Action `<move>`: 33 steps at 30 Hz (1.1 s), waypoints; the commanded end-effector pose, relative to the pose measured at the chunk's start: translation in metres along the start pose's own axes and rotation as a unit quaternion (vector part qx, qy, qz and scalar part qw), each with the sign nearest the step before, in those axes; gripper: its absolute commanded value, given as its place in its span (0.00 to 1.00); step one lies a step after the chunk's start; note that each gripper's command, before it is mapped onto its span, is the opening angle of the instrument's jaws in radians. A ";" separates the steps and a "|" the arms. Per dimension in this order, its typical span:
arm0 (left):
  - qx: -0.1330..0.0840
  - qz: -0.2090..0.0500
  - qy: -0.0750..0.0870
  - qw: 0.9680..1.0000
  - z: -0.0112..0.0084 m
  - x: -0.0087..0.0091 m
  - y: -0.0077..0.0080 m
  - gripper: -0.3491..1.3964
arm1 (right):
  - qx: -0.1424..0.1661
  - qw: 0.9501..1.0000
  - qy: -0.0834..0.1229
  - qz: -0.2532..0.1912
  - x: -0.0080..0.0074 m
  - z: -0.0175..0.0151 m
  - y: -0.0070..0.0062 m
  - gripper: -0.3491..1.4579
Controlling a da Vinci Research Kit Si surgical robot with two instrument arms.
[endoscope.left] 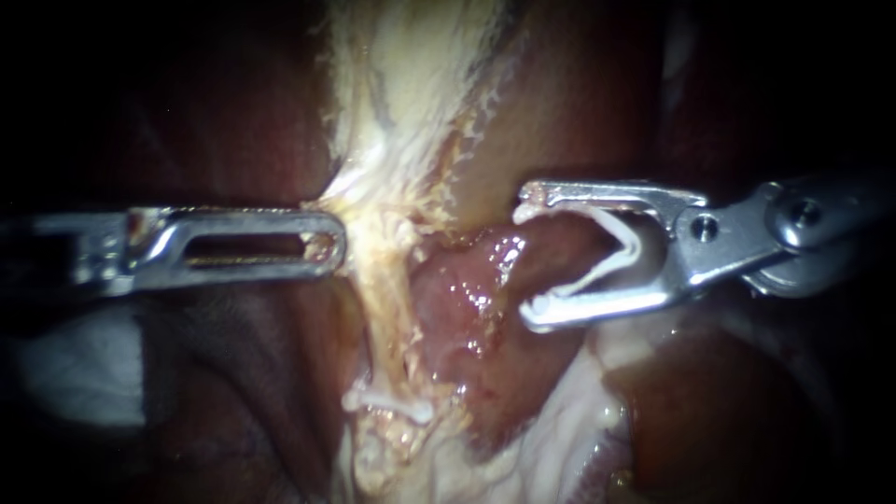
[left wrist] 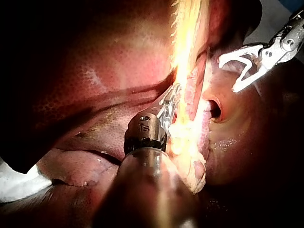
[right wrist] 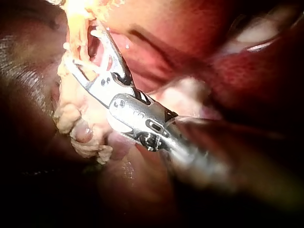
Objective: Clipping second clip left tube
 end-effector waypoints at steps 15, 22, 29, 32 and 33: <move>-0.004 -0.001 -0.002 1.000 -0.0008 -0.0004 0.0002 0.00 | 0.040 0.998 -0.022 0.048 -0.0068 0.0116 -0.0016 0.52; -0.005 -0.002 -0.002 1.000 -0.0014 -0.0003 -0.0005 0.00 | 0.044 0.997 -0.032 0.060 -0.0088 0.0130 -0.0011 0.52; -0.006 -0.003 -0.002 1.000 -0.0020 -0.0003 -0.0014 0.00 | 0.044 0.996 -0.037 0.066 -0.0090 0.0133 -0.0009 0.52; -0.006 -0.004 -0.002 1.000 -0.0023 -0.0003 -0.0017 0.00 | 0.044 0.996 -0.038 0.066 -0.0091 0.0135 -0.0009 0.52; -0.007 -0.004 -0.002 1.000 -0.0023 -0.0003 -0.0019 0.00 | 0.044 0.996 -0.039 0.066 -0.0091 0.0136 -0.0009 0.52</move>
